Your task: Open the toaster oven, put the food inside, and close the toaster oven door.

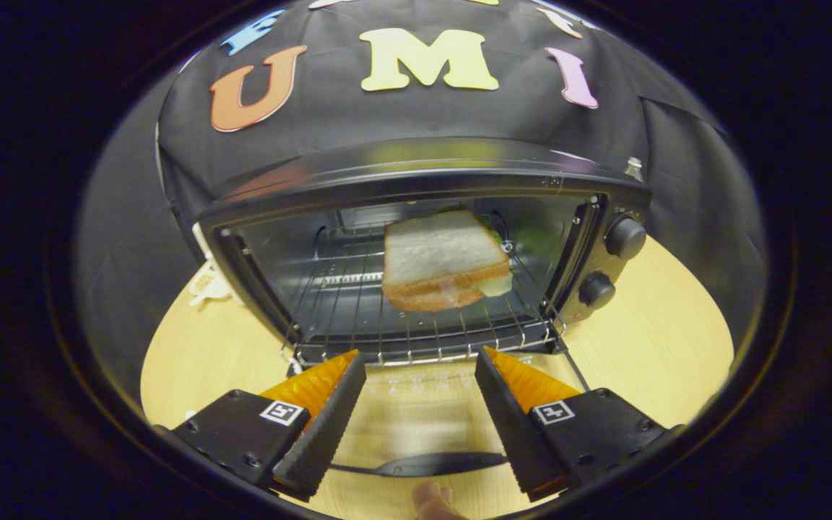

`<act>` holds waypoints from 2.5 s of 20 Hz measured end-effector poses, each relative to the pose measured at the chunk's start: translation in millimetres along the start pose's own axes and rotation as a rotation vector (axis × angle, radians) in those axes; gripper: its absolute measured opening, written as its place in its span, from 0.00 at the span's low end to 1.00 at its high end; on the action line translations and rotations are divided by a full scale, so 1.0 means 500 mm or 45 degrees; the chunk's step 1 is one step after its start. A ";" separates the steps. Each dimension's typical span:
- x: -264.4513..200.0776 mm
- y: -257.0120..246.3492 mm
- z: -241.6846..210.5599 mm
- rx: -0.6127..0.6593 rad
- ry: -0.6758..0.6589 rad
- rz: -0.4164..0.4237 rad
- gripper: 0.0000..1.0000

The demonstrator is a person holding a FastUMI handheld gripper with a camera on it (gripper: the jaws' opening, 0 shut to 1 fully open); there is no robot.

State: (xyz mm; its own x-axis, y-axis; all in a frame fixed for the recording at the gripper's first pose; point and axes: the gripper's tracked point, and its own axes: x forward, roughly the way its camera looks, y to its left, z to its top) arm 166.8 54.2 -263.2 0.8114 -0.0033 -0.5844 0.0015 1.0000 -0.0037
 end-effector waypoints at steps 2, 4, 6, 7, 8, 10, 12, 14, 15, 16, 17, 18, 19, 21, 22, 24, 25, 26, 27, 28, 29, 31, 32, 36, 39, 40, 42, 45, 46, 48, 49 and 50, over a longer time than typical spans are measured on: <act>-0.036 -0.001 -0.023 -0.040 0.021 -0.008 1.00; -0.072 0.001 -0.044 -0.031 0.047 -0.005 1.00; -0.104 0.002 -0.062 0.006 0.082 0.000 1.00; -0.115 0.010 -0.071 0.022 0.102 0.036 1.00; -0.122 0.012 -0.082 0.036 0.124 0.051 1.00; -0.135 0.007 -0.108 0.004 0.163 0.037 1.00; -0.142 0.012 -0.139 -0.057 0.201 0.055 1.00; -0.146 0.005 -0.164 -0.084 0.240 0.046 1.00; -0.147 0.002 -0.169 -0.082 0.251 0.044 1.00; -0.143 0.000 -0.170 -0.086 0.252 0.049 1.00; -0.138 -0.006 -0.168 -0.088 0.249 0.045 1.00; -0.135 -0.018 -0.171 -0.080 0.252 0.028 1.00; -0.130 -0.026 -0.172 -0.060 0.259 0.016 1.00; -0.110 -0.033 -0.187 -0.013 0.294 0.017 1.00; -0.102 -0.032 -0.197 0.012 0.321 0.032 1.00; -0.084 -0.032 -0.207 0.058 0.338 0.036 1.00; -0.080 -0.024 -0.211 0.073 0.353 0.063 1.00; -0.080 -0.022 -0.210 0.077 0.355 0.060 1.00; -0.081 -0.023 -0.208 0.073 0.359 0.055 0.99; -0.083 -0.024 -0.209 0.063 0.360 0.046 0.99; -0.083 -0.025 -0.208 0.058 0.360 0.036 0.99; -0.084 -0.023 -0.207 0.051 0.358 0.027 0.99; -0.084 -0.023 -0.206 0.051 0.357 0.025 0.99; -0.088 -0.023 -0.202 0.053 0.354 0.032 0.99; -0.098 -0.023 -0.194 0.043 0.337 0.033 0.99; -0.103 -0.023 -0.191 0.037 0.325 0.029 0.99; -0.114 -0.022 -0.180 0.018 0.298 0.021 0.99; -0.126 -0.030 -0.149 -0.013 0.220 0.004 0.99; -0.130 -0.031 -0.142 -0.014 0.200 0.004 0.98; -0.127 -0.028 -0.138 -0.014 0.183 0.013 0.99; -0.130 -0.029 -0.133 -0.015 0.166 0.015 0.99; -0.133 -0.028 -0.131 -0.011 0.158 0.018 0.99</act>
State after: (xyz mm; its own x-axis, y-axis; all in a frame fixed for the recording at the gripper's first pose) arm 74.7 40.4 -277.2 0.7327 0.0102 -0.6805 -0.0153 0.9999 -0.0015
